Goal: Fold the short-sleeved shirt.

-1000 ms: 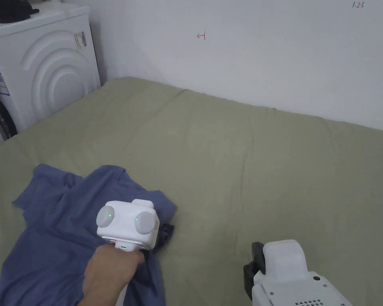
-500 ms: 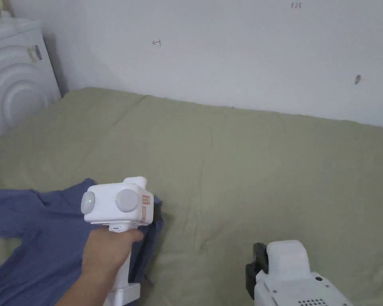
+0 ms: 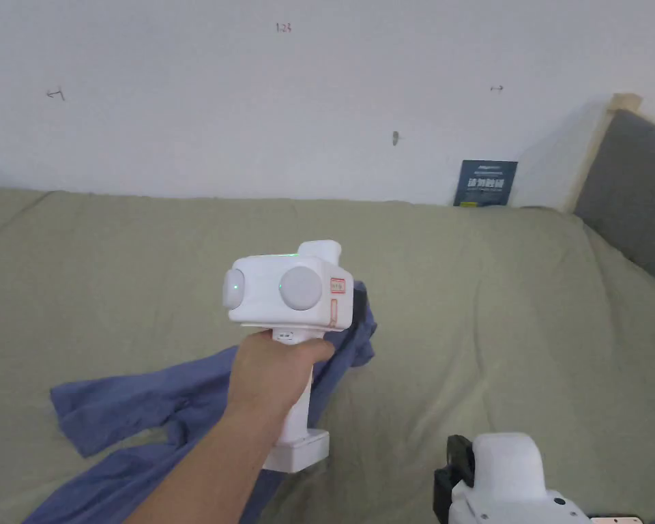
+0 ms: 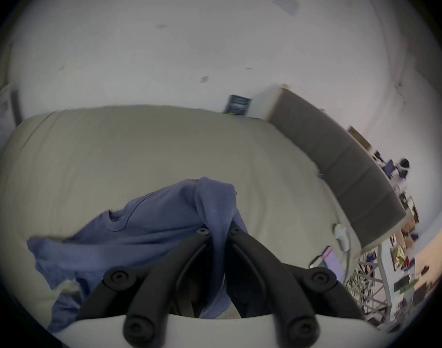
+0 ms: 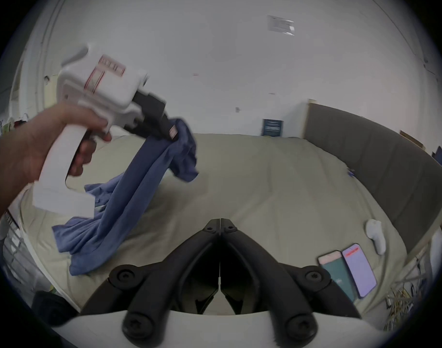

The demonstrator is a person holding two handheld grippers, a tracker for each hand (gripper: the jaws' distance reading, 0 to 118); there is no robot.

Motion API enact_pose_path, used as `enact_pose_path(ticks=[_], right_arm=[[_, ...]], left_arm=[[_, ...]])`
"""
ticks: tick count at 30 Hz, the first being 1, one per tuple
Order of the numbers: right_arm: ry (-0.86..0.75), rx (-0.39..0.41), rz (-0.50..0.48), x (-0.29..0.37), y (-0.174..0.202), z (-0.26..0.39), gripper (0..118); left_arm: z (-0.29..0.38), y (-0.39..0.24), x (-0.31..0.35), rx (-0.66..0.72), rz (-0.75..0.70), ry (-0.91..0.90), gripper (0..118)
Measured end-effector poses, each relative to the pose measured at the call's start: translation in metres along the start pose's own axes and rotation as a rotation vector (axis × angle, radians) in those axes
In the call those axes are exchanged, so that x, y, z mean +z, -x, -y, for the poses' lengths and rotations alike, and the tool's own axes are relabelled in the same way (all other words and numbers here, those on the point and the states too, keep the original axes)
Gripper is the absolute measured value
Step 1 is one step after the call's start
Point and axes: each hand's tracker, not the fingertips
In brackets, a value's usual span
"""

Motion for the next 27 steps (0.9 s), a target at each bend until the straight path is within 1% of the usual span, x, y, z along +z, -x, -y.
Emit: enact_pose_path(ticks=[3, 6, 8, 10, 12, 14, 15, 16, 17, 18, 19, 21, 23, 25, 27], right_arm=[[0.009, -0.031, 0.061, 0.007, -0.038, 0.008, 1], [0.02, -0.048, 0.113, 0.012, -0.068, 0.017, 1], [0.025, -0.065, 0.132, 0.016, -0.084, 0.023, 1], [0.035, -0.072, 0.161, 0.016, -0.099, 0.03, 1], [0.049, -0.079, 0.177, 0.017, -0.11, 0.034, 1], [0.034, -0.09, 0.19, 0.021, -0.119, 0.037, 1], [0.021, -0.093, 0.191, 0.023, -0.122, 0.038, 1], [0.012, -0.094, 0.189, 0.025, -0.124, 0.038, 1], [0.005, -0.095, 0.188, 0.025, -0.125, 0.037, 1], [0.001, -0.093, 0.186, 0.026, -0.124, 0.035, 1], [0.001, -0.09, 0.179, 0.028, -0.12, 0.032, 1], [-0.001, -0.078, 0.157, 0.033, -0.111, 0.028, 1], [-0.015, -0.054, 0.135, 0.039, -0.094, 0.025, 1], [-0.023, -0.053, 0.095, 0.045, -0.077, 0.022, 1], [-0.037, -0.063, 0.063, 0.051, -0.059, 0.022, 1]], left_arm=[[-0.009, -0.063, -0.033, -0.064, 0.057, 0.017, 6], [0.004, -0.099, -0.08, -0.088, 0.07, 0.096, 6], [0.03, -0.108, -0.12, -0.102, 0.024, 0.188, 6], [0.064, -0.108, -0.159, -0.081, 0.001, 0.298, 6], [0.088, -0.105, -0.18, -0.048, 0.012, 0.335, 6], [0.095, -0.111, -0.185, -0.065, 0.012, 0.319, 7], [0.094, -0.116, -0.182, -0.103, 0.025, 0.309, 13], [0.091, -0.119, -0.174, -0.173, 0.016, 0.281, 51], [0.09, -0.124, -0.167, -0.211, 0.014, 0.256, 91], [0.088, -0.127, -0.155, -0.252, 0.015, 0.231, 117], [0.087, -0.13, -0.135, -0.27, 0.052, 0.185, 118], [0.081, -0.128, -0.087, -0.263, 0.109, 0.133, 118], [0.09, -0.119, -0.031, -0.249, 0.134, 0.059, 118], [0.117, -0.099, 0.022, -0.277, 0.118, -0.009, 118], [0.148, -0.08, 0.067, -0.29, 0.07, -0.034, 118]])
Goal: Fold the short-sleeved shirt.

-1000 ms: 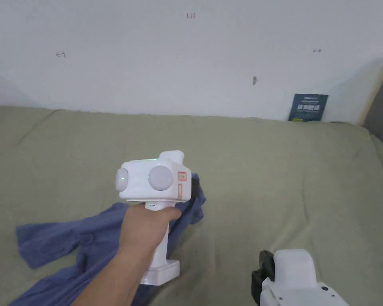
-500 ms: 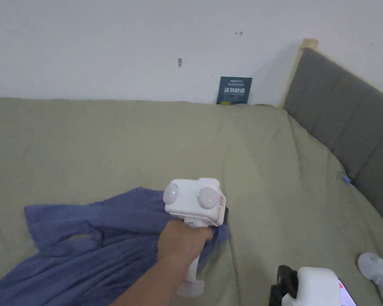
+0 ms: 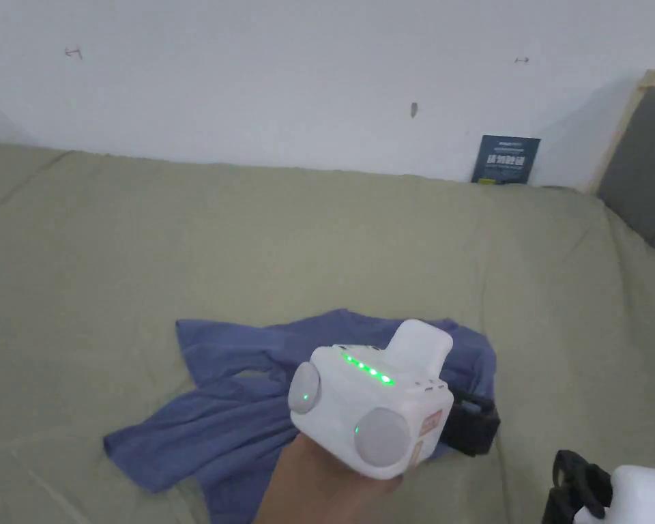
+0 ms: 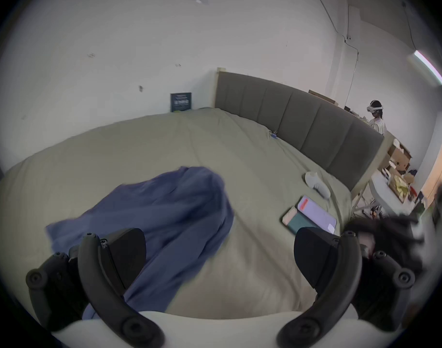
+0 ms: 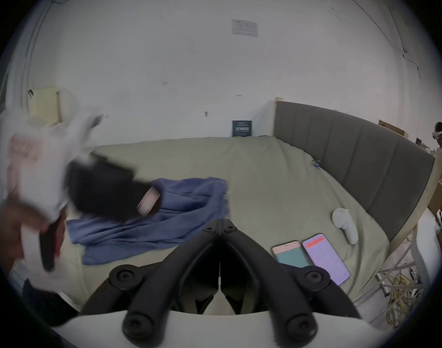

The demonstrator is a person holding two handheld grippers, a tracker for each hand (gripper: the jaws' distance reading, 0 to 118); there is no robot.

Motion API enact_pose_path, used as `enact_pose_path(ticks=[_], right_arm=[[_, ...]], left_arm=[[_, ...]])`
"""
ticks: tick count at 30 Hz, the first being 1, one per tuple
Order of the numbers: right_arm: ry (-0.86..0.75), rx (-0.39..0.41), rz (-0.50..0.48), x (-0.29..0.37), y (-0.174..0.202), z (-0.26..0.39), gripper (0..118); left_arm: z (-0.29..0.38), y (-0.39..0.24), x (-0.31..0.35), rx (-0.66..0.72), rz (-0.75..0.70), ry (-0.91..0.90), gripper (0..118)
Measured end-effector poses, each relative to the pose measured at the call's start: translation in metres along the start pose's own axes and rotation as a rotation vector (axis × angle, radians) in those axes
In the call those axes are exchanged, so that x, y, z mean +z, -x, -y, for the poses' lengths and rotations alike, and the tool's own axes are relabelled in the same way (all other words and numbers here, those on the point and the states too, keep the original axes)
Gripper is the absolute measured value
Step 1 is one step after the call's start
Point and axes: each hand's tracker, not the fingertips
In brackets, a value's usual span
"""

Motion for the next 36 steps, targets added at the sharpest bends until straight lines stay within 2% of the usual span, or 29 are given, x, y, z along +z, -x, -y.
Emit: enact_pose_path(ticks=[3, 4, 6, 9, 11, 15, 17, 21, 22, 24, 25, 27, 33, 35, 36], right_arm=[[-0.01, 0.015, -0.067, 0.012, 0.032, 0.005, 1], [-0.014, 0.031, -0.086, 0.017, 0.045, 0.008, 1], [-0.016, 0.045, -0.124, 0.025, 0.065, 0.014, 1], [-0.001, 0.06, -0.168, 0.036, 0.092, 0.023, 1], [0.007, 0.082, -0.175, 0.042, 0.105, 0.027, 1], [0.02, 0.092, -0.185, 0.051, 0.112, 0.03, 1], [0.031, 0.1, -0.184, 0.05, 0.11, 0.03, 1], [0.056, 0.101, -0.164, 0.042, 0.101, 0.031, 1], [0.06, 0.1, -0.158, 0.039, 0.099, 0.031, 1], [0.066, 0.096, -0.145, 0.036, 0.093, 0.031, 1], [0.069, 0.09, -0.139, 0.033, 0.09, 0.031, 1], [0.075, 0.084, -0.121, 0.029, 0.085, 0.032, 1], [0.102, 0.061, -0.091, 0.018, 0.073, 0.037, 2], [0.108, 0.061, -0.084, 0.017, 0.071, 0.038, 2], [0.108, 0.056, -0.084, 0.019, 0.071, 0.038, 1]], left_arm=[[0.06, 0.017, 0.061, 0.023, -0.053, 0.055, 116], [0.081, 0.023, 0.081, 0.041, -0.082, 0.069, 107], [0.114, 0.037, 0.108, 0.067, -0.101, 0.091, 54], [0.152, 0.064, 0.132, 0.189, -0.203, 0.181, 4], [0.164, 0.095, 0.146, 0.265, -0.19, 0.202, 4], [0.16, 0.169, 0.155, 0.318, -0.335, 0.223, 4], [0.147, 0.213, 0.148, 0.336, -0.409, 0.25, 4], [0.129, 0.285, 0.116, 0.428, -0.452, 0.375, 5], [0.125, 0.297, 0.108, 0.442, -0.442, 0.367, 14], [0.118, 0.312, 0.093, 0.487, -0.436, 0.398, 74], [0.116, 0.312, 0.088, 0.499, -0.394, 0.425, 87], [0.113, 0.312, 0.076, 0.479, -0.358, 0.442, 87], [0.115, 0.292, 0.044, 0.401, -0.406, 0.502, 85], [0.116, 0.281, 0.035, 0.357, -0.403, 0.551, 68], [0.116, 0.274, 0.032, 0.334, -0.413, 0.587, 64]])
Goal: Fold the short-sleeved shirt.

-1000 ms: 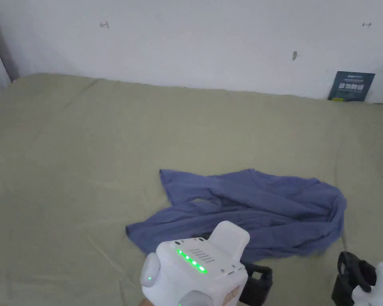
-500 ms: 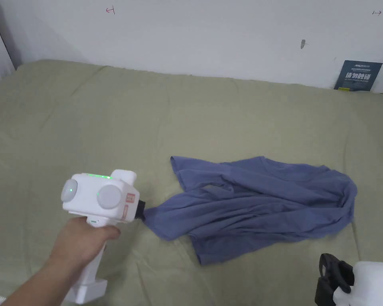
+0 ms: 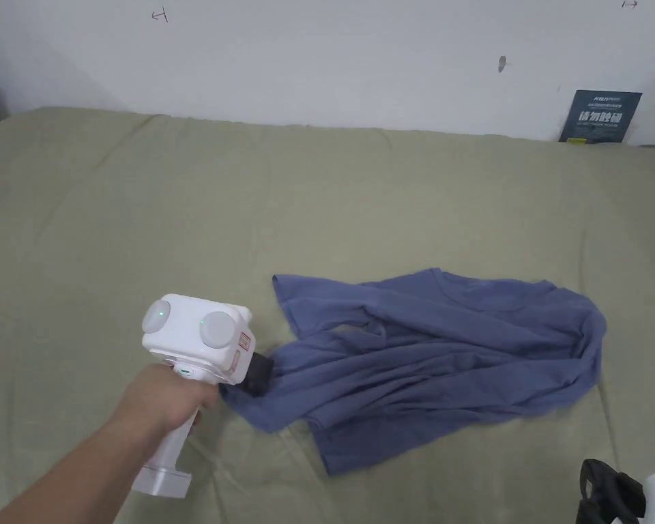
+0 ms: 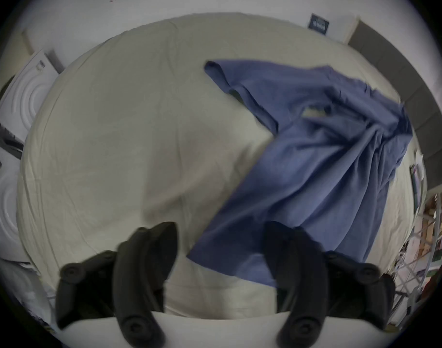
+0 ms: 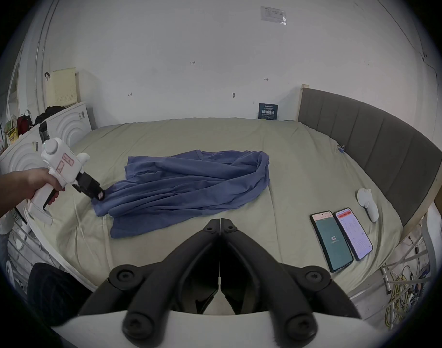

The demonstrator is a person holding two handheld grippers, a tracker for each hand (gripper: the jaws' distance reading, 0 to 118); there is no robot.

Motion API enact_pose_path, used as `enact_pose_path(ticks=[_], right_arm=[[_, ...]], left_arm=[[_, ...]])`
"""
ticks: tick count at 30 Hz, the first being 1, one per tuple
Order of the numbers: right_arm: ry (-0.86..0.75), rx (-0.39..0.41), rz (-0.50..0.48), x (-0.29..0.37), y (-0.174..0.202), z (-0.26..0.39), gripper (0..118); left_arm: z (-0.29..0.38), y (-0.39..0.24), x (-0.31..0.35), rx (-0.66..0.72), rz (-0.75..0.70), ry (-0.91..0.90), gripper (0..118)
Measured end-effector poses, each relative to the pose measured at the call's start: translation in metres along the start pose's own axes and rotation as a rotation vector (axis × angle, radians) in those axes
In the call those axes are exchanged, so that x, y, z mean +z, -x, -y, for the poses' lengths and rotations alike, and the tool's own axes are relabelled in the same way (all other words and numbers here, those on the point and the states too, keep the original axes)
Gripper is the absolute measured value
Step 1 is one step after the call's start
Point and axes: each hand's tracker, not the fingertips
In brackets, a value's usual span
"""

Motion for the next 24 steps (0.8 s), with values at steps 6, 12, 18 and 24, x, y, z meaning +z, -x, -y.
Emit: enact_pose_path(ticks=[6, 12, 18, 24], right_arm=[[-0.02, -0.001, 0.001, 0.006, -0.003, -0.004, 2], [-0.032, 0.004, 0.006, 0.008, -0.011, -0.007, 2], [0.03, 0.011, -0.01, -0.018, -0.026, -0.013, 2], [0.178, 0.027, 0.009, -0.111, -0.078, -0.055, 2]], left_arm=[[-0.004, 0.006, -0.011, 0.046, 0.089, 0.035, 14], [-0.003, 0.025, 0.025, 0.143, 0.185, -0.074, 7], [0.017, 0.017, 0.077, 0.155, 0.314, -0.23, 7], [0.027, 0.009, 0.083, 0.127, 0.324, -0.272, 7]])
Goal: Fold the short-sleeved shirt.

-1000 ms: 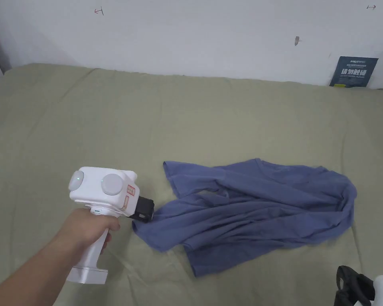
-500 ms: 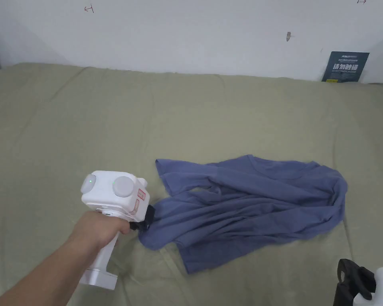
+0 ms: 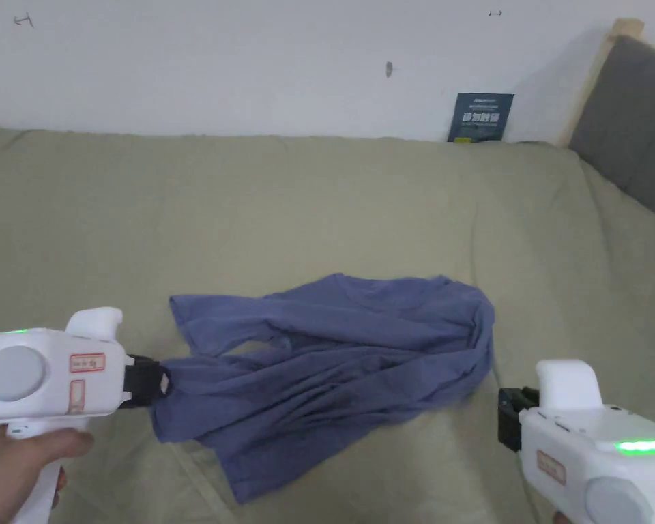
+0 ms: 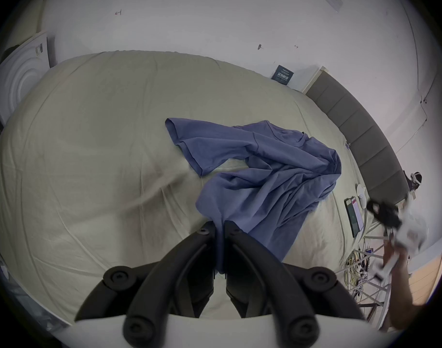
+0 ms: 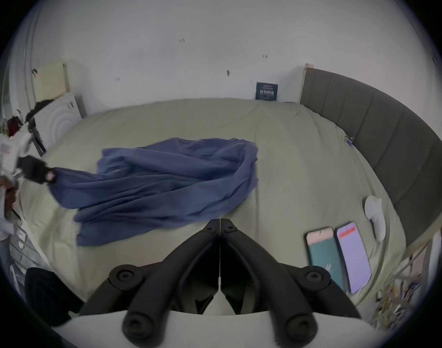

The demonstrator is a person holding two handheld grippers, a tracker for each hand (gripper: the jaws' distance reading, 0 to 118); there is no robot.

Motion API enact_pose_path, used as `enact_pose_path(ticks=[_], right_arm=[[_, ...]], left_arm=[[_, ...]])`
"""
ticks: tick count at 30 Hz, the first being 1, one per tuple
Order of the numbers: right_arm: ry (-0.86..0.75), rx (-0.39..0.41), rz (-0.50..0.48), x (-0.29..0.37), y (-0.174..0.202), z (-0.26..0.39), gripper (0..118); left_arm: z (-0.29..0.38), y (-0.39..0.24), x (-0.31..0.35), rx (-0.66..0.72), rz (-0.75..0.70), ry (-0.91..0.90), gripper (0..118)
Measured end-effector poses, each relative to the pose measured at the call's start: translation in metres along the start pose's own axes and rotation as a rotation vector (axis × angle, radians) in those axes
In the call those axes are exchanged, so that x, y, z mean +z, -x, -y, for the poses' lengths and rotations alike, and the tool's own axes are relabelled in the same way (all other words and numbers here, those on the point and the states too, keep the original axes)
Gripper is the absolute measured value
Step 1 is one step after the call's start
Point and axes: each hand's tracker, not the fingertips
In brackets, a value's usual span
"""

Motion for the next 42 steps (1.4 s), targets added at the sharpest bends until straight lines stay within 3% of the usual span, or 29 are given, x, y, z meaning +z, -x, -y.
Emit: enact_pose_path(ticks=[3, 5, 6, 9, 11, 16, 21, 22, 23, 24, 25, 29, 34, 42], right_arm=[[0.003, 0.003, 0.024, -0.036, -0.027, -0.047, 14], [0.0, -0.052, 0.018, -0.06, -0.05, -0.087, 55], [0.02, -0.101, 0.001, -0.073, -0.06, -0.105, 61], [0.143, -0.151, 0.027, -0.118, -0.084, -0.153, 85], [0.196, -0.172, 0.033, -0.147, -0.09, -0.171, 86], [0.443, -0.367, -0.077, -0.234, -0.1, -0.177, 88], [0.493, -0.351, -0.065, -0.264, -0.081, -0.167, 86], [0.518, -0.357, -0.057, -0.264, -0.078, -0.166, 57], [0.5, -0.36, -0.047, -0.26, -0.076, -0.164, 14], [0.484, -0.356, -0.019, -0.256, -0.073, -0.164, 6], [0.46, -0.356, -0.003, -0.249, -0.071, -0.163, 6], [0.381, -0.23, -0.017, -0.213, -0.06, -0.165, 6], [0.243, -0.197, -0.149, -0.143, -0.049, -0.194, 6], [-0.066, -0.132, -0.238, 0.001, -0.029, -0.267, 6]], left_arm=[[0.001, 0.003, -0.007, -0.005, -0.002, 0.001, 7], [0.001, 0.007, -0.013, -0.004, -0.006, 0.008, 7], [0.001, 0.01, -0.016, -0.001, -0.009, 0.011, 7], [0.0, 0.02, -0.023, 0.017, -0.009, 0.015, 7], [-0.001, 0.024, -0.026, 0.02, -0.015, 0.014, 7], [-0.003, 0.031, -0.03, 0.016, -0.024, 0.02, 7], [-0.004, 0.034, -0.039, 0.0, -0.044, 0.039, 7], [-0.004, 0.036, -0.043, 0.0, -0.052, 0.043, 7], [-0.004, 0.037, -0.045, -0.001, -0.059, 0.046, 7], [-0.004, 0.038, -0.047, 0.011, -0.055, 0.045, 7], [-0.004, 0.038, -0.049, 0.016, -0.054, 0.046, 7], [-0.005, 0.04, -0.049, 0.025, -0.08, 0.01, 5], [-0.019, 0.034, -0.02, 0.023, -0.091, -0.061, 5], [-0.067, 0.006, 0.074, -0.007, -0.127, -0.318, 5]])
